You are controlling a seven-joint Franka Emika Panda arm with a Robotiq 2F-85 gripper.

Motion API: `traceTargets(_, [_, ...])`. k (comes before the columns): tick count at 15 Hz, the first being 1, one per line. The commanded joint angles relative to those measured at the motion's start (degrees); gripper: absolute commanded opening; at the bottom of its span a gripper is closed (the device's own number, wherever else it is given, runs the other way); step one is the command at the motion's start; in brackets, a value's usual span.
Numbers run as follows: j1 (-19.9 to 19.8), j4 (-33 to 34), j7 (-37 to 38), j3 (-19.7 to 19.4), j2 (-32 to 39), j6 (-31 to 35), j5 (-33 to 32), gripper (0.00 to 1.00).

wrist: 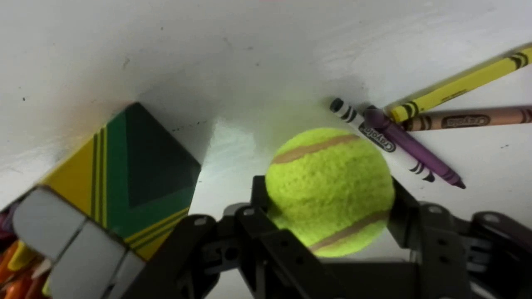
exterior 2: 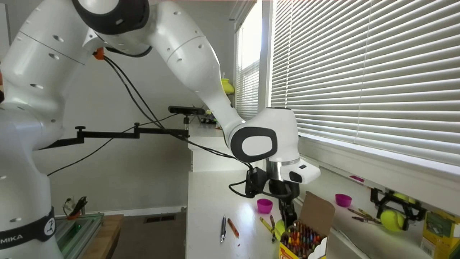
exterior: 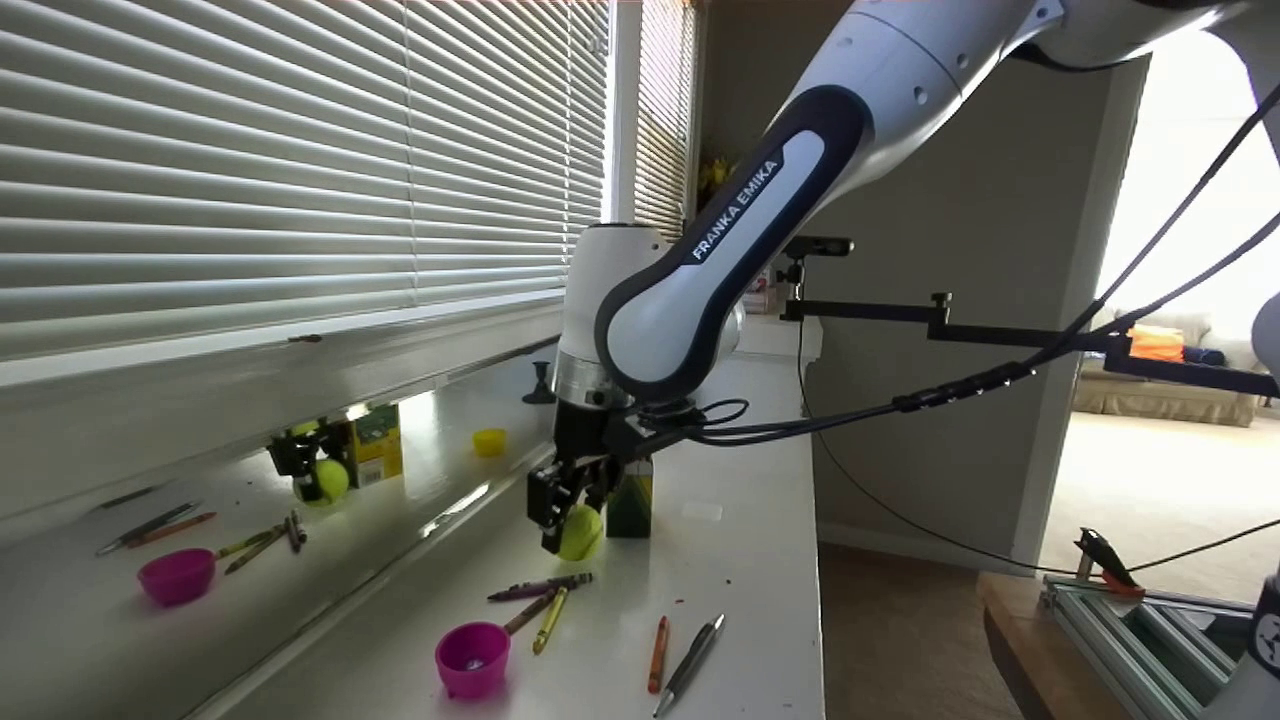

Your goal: Move the tennis ball to the left.

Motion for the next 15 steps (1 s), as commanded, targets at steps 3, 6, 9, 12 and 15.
traceTargets(3, [3.75,1.44,5.46,-3.92,2.86,1.52,-3.4,0.92])
traceTargets(6, [5.27,0.68,6.45,-5.05,1.7,0.5,-4.62,1.0])
traceTargets(9, [7.15,-0.52,7.17,-6.23,-0.64,-0.82,-6.79,1.0])
traceTargets(12, [10.09,-1.6,9.57,-8.72,-4.11,-3.65,-11.12,1.0])
traceTargets(15, [12.01,-2.32,12.0,-9.81,-8.85,-8.4,-16.32,1.0])
